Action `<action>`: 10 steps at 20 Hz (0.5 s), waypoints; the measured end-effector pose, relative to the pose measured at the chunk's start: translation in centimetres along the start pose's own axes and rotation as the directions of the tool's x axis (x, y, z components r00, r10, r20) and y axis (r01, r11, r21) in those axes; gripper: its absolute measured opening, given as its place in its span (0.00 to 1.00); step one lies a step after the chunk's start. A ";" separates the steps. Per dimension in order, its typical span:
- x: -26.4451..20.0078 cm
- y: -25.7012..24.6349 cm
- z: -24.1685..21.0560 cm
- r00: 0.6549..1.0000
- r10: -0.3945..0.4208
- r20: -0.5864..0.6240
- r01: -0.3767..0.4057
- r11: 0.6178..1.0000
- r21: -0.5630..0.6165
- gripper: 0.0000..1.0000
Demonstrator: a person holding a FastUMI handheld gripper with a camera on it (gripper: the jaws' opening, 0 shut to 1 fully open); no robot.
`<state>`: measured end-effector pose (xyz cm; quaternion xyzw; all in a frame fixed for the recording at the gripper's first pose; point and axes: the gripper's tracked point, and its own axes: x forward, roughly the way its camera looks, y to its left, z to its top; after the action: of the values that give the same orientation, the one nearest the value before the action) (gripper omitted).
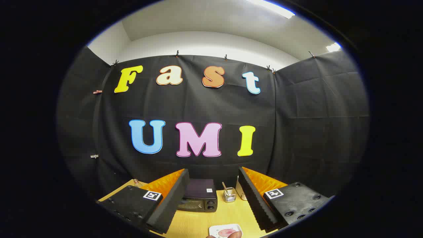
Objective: Open the toaster oven, put the food inside, and close the toaster oven door.
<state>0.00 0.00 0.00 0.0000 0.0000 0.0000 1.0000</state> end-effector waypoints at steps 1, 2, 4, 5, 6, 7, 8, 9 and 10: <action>0.0 -0.1 0.1 1.000 -0.002 0.001 0.002 1.000 -0.004 0.97; 0.0 0.0 0.2 1.000 -0.001 0.002 0.001 1.000 -0.006 0.97; 0.0 0.1 0.2 1.000 0.000 0.005 0.000 1.000 -0.008 0.97; 0.1 0.2 0.3 1.000 0.001 0.007 -0.001 1.000 -0.010 0.97; 0.1 0.2 0.3 1.000 0.001 0.006 -0.001 1.000 -0.011 0.97; 0.1 0.3 0.3 1.000 0.002 0.006 -0.002 1.000 -0.010 0.97; 0.1 0.3 0.2 1.000 0.004 0.004 -0.004 1.000 -0.006 0.97; 0.2 0.4 0.1 1.000 0.004 0.003 -0.004 1.000 -0.003 0.97; 0.2 0.4 0.1 1.000 0.004 0.001 -0.004 1.000 0.000 0.97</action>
<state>0.21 0.43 0.07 0.0001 -0.0007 0.0018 1.0000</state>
